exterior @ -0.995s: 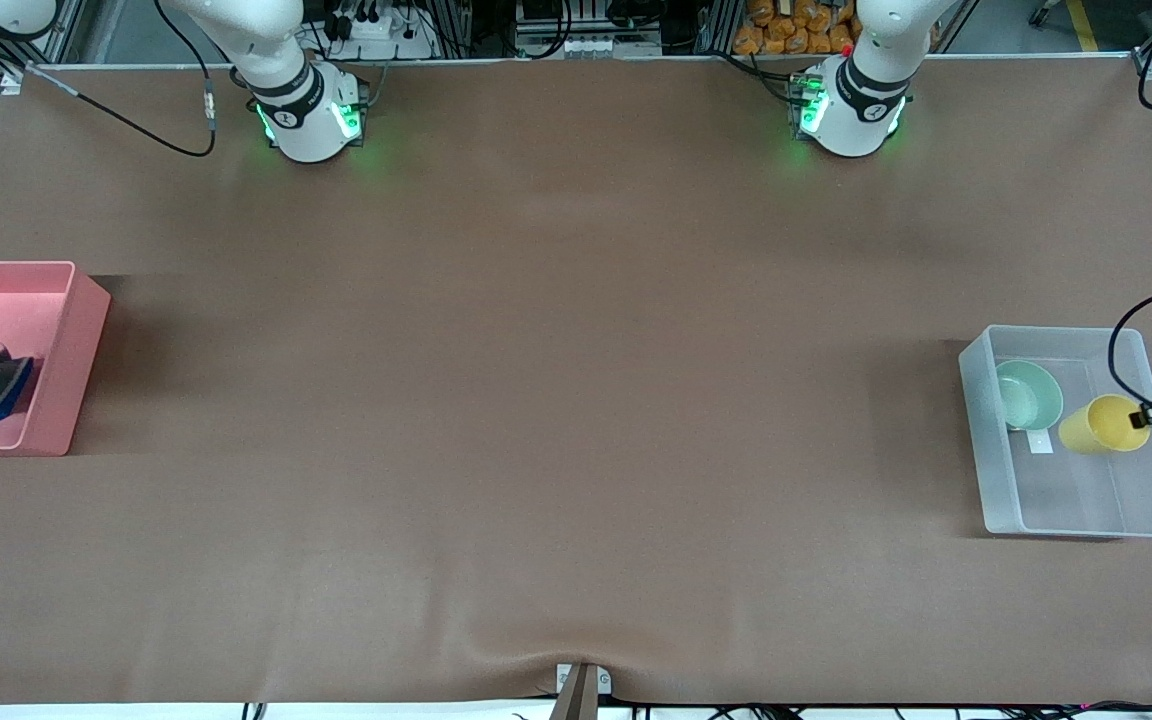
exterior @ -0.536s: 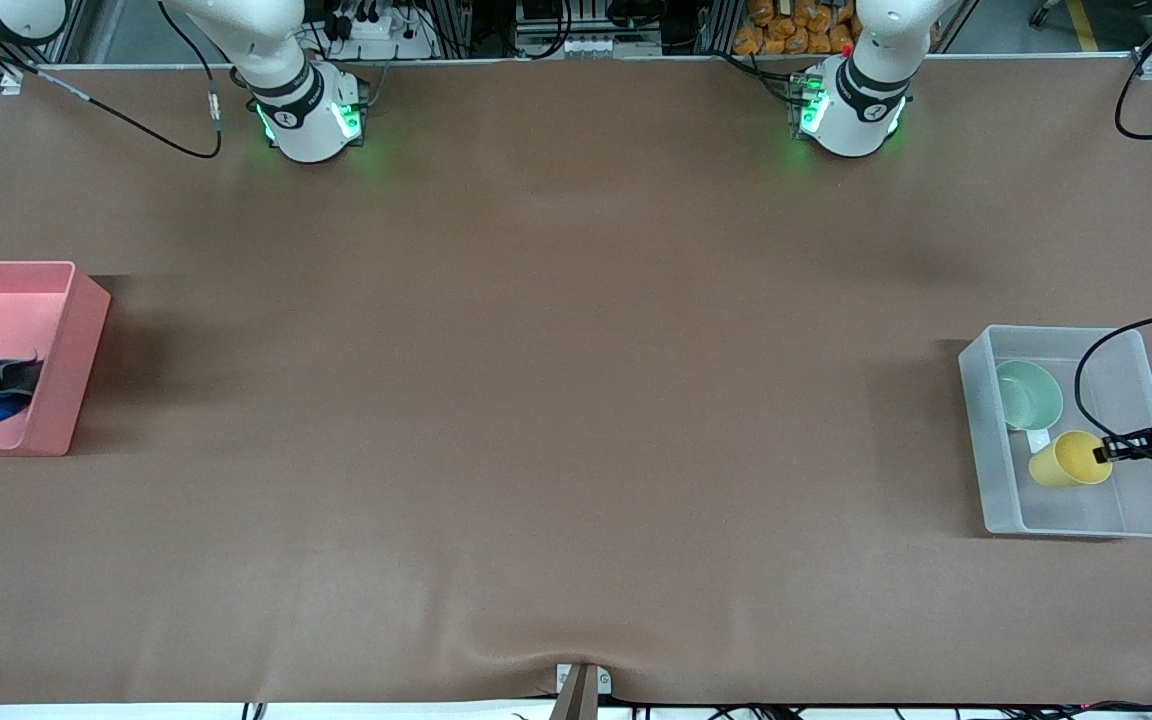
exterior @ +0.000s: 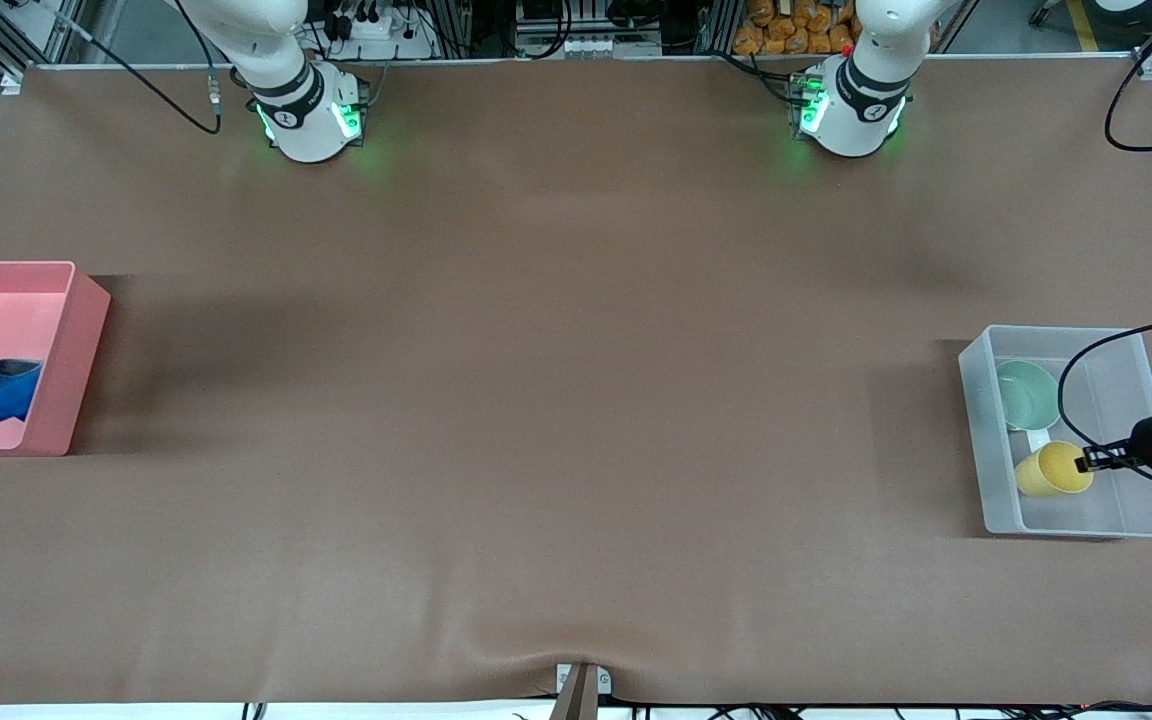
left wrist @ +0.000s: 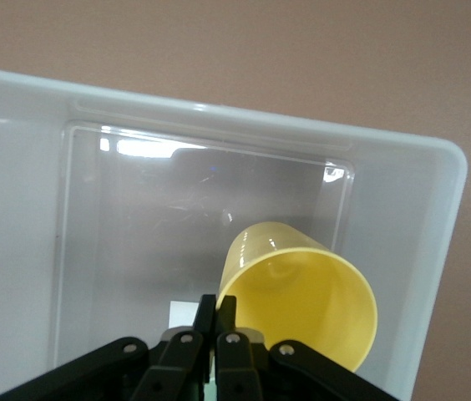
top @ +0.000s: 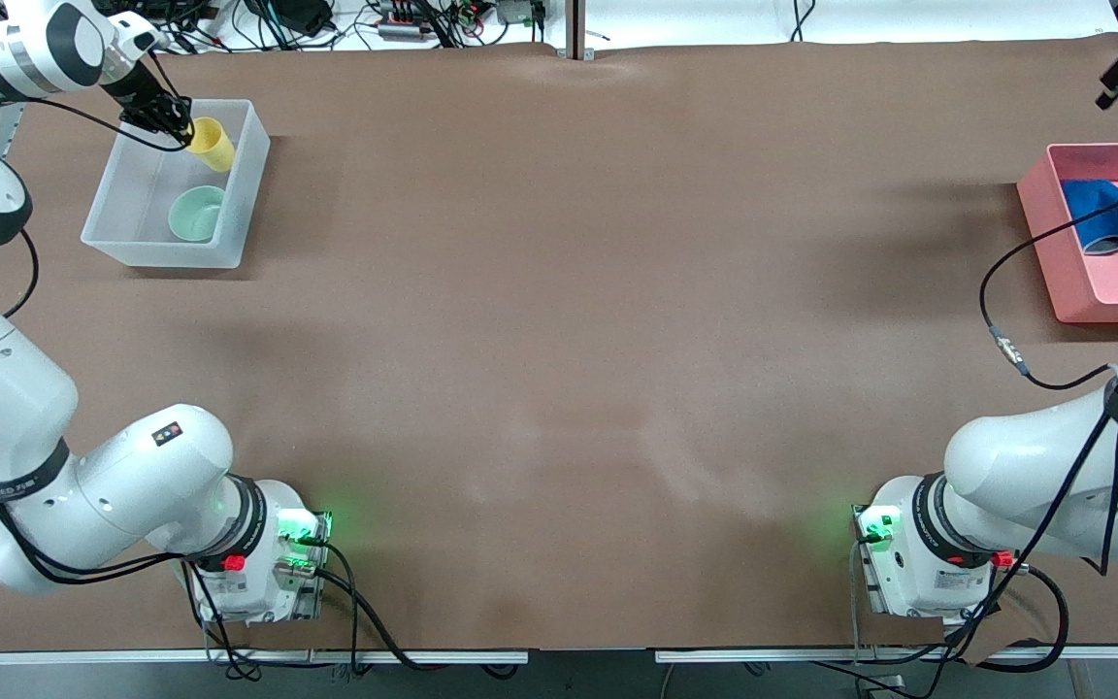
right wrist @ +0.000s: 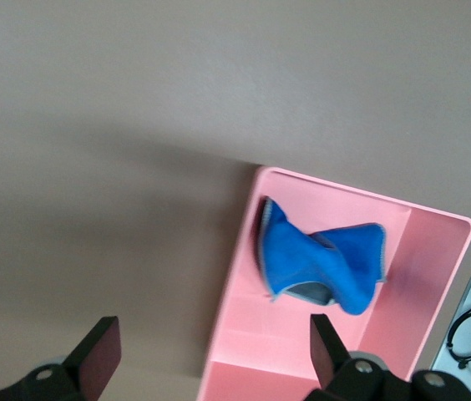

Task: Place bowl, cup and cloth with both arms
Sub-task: 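Open the left gripper to release the cup while the right gripper withdraws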

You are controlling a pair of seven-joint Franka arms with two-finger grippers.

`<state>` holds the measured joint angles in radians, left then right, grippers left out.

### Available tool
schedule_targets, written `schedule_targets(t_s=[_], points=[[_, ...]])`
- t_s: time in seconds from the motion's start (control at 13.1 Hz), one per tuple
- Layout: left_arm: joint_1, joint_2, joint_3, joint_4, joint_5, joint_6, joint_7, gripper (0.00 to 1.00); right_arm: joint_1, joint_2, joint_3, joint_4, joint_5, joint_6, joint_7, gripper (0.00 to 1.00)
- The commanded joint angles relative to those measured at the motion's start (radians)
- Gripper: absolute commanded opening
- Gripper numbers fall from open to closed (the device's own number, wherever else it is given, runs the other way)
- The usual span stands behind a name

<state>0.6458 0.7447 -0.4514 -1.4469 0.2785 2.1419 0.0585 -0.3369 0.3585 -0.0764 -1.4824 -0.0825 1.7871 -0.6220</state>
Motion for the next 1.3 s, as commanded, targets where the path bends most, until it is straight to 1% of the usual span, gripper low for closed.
schedule_targets(t_s=[0.0,0.15,0.23,0.31,0.38,0.46,0.54,0.61,0.69,0.77,0.84,0.92,1.07,1.22], points=[[-0.012,0.025,0.005,0.023,0.016,0.027,0.009,0.00,0.085,-0.084,-0.006,-0.036,-0.008,-0.063,0.150,1.00],[-0.014,0.037,0.005,0.023,0.014,0.039,0.012,0.00,0.145,-0.131,-0.006,-0.036,-0.008,-0.119,0.252,1.00],[-0.015,0.042,0.005,0.026,0.016,0.041,0.014,0.10,0.186,-0.157,-0.006,-0.036,-0.008,-0.147,0.310,1.00],[-0.015,0.044,0.005,0.025,0.016,0.041,0.020,0.23,0.228,-0.185,-0.006,-0.038,-0.008,-0.178,0.380,1.00],[-0.017,0.042,0.005,0.025,0.016,0.041,0.047,0.34,0.264,-0.209,-0.006,-0.038,-0.008,-0.216,0.443,1.00],[-0.015,0.039,0.007,0.026,0.021,0.041,0.059,0.49,0.298,-0.232,-0.005,-0.036,-0.006,-0.244,0.480,1.00],[-0.015,0.033,0.010,0.026,0.048,0.041,0.075,0.58,0.337,-0.254,-0.005,-0.036,-0.002,-0.261,0.508,1.00],[-0.015,0.028,0.011,0.026,0.079,0.039,0.076,0.65,0.354,-0.272,-0.005,-0.035,0.033,-0.271,0.546,1.00],[-0.015,0.025,0.010,0.026,0.097,0.039,0.076,0.70,0.354,-0.291,-0.002,-0.035,0.094,-0.284,0.577,1.00],[-0.015,0.016,0.010,0.026,0.100,0.036,0.076,0.75,0.355,-0.300,-0.002,-0.033,0.128,-0.299,0.602,1.00],[-0.015,0.012,0.008,0.026,0.105,0.030,0.075,0.86,0.358,-0.318,-0.002,-0.033,0.132,-0.316,0.620,1.00],[-0.015,-0.010,0.007,0.026,0.106,0.029,0.072,1.00,0.358,-0.325,-0.002,-0.032,0.130,-0.340,0.646,1.00],[-0.012,-0.042,0.008,0.022,0.108,-0.015,0.067,1.00,0.337,-0.338,0.016,-0.032,0.118,-0.360,0.662,1.00],[-0.012,-0.080,0.007,0.014,0.110,-0.054,0.064,1.00,0.317,-0.352,0.023,-0.033,0.084,-0.364,0.651,1.00]])
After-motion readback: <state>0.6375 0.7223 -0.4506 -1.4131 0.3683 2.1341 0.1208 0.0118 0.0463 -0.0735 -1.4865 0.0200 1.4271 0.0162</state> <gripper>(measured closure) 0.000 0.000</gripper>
